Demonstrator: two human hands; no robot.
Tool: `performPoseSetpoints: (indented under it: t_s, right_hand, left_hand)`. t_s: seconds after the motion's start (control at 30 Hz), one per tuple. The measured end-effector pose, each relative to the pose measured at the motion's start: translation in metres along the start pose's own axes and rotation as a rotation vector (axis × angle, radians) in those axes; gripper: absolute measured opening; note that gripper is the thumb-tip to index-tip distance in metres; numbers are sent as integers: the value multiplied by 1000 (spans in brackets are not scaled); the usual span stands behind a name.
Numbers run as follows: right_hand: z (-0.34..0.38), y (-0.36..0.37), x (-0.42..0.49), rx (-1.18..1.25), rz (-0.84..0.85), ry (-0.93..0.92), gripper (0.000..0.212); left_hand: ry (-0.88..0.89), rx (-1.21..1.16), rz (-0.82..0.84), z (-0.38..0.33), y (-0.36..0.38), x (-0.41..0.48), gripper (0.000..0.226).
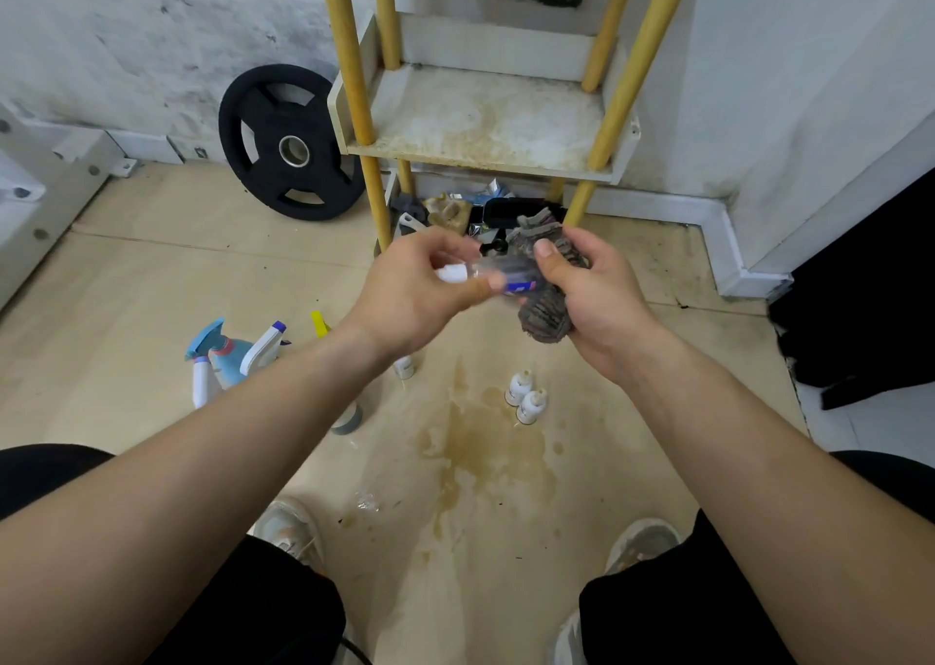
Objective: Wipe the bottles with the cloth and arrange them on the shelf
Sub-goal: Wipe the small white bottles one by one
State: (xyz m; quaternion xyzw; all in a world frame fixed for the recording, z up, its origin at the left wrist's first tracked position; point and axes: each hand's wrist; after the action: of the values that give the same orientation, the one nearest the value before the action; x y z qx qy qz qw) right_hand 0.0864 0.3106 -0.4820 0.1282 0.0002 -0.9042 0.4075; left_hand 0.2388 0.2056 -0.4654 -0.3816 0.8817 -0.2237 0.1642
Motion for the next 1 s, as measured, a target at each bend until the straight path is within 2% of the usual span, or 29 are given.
performPoseSetpoints:
  t_s: [0.07,0.1,0.17,0.23,0.3,0.37,0.4,0.47,0.57,0.63,0.67,0.77,0.9,1.0]
  right_hand:
    - [1,0,-1,41,-12,-19,24]
    - [1,0,-2,41,-2,-28,20]
    - [1,1,-2,26,17,-35,15]
    - [0,1,0,-1,20,-31,15]
    - [-1,0,1,-24,24,-10,14]
    - [-1,1,2,-21,29,21,14]
    - [-1,1,2,-9,25,33,17]
    - [0,1,2,23,16,52,24]
    - [2,3,0,103,18,73,25]
    - [2,5,-3,144,21,84,23]
    - [1,6,-4,153,29,89,21]
    - [-1,10,-7,111,76,110,19]
    - [-10,19,-13,-61,166,74,27]
    - [-10,25,-20,-64,154,59,28]
  left_hand:
    - [-245,-284,160,-6,-4,-1,43]
    - [-300,-356,205,-8,-4,-2,46]
    - [-303,-418,189,-9,-3,-2,42]
    - [-218,-391,135,-5,-3,-1,29]
    - [-17,-137,63,3,-6,3,16]
    - [163,125,-8,4,-10,5,18]
    - [190,142,-29,2,-10,4,21]
    - [132,-17,-22,0,-7,2,27]
    - [-112,-556,21,-3,-2,0,40]
    - [-205,-857,39,-3,5,-2,40]
    - [-214,-910,30,-4,8,-3,34]
    - [-183,-827,-45,-1,12,-4,18]
    - [-155,-667,-99,0,11,-4,23]
    - [-76,-536,-151,-1,18,-6,20]
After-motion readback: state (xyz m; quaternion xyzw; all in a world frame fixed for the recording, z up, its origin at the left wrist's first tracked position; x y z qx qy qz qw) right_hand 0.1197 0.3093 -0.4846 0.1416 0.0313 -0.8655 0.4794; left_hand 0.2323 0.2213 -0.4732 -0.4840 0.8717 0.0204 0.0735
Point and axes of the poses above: each hand's wrist, its own x-axis towards the middle knuckle, its own y-axis out of the palm, z = x × y, and after that the axes turned 3 degrees about x, right-handed
